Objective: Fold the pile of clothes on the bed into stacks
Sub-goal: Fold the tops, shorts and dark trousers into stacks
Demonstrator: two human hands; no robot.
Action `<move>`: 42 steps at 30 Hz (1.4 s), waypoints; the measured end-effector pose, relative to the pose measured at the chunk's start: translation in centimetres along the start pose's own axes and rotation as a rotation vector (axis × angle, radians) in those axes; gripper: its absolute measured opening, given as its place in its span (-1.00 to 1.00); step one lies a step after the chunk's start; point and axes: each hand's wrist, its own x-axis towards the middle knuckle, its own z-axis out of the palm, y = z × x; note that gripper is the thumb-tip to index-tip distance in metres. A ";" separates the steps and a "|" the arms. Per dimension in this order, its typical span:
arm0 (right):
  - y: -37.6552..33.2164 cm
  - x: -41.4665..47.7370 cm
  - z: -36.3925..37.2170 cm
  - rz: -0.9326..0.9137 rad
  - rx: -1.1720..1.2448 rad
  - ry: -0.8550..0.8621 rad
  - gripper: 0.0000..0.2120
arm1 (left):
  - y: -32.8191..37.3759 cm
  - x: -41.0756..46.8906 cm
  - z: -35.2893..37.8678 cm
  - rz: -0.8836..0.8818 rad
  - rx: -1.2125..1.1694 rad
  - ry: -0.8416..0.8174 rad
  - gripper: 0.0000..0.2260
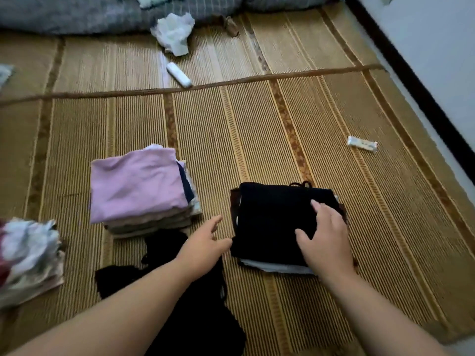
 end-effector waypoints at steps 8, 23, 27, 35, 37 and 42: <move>-8.4 -6.2 12.6 -0.484 -0.204 -0.627 -0.29 | -12.5 -7.1 -4.6 -0.164 0.188 0.127 -0.37; -12.6 -5.9 12.0 -0.137 0.125 -0.701 -0.85 | -17.5 -9.6 -6.8 -0.160 0.437 0.144 -0.90; -18.1 -6.5 1.0 -0.102 0.464 -0.761 -0.80 | -14.1 -13.6 -9.2 -0.055 0.242 0.074 -0.78; -28.6 -9.5 -19.5 -0.419 0.467 -0.838 -0.83 | 6.5 -20.2 -12.9 0.424 0.001 -0.006 -0.25; -30.0 -9.8 -24.1 -0.477 0.405 -0.830 -0.77 | 12.5 -22.5 -14.0 0.570 -0.068 -0.019 -0.40; -31.9 -10.1 -34.6 -0.624 0.294 -0.575 -0.73 | 24.2 -27.7 -17.5 0.816 -0.225 -0.288 -0.78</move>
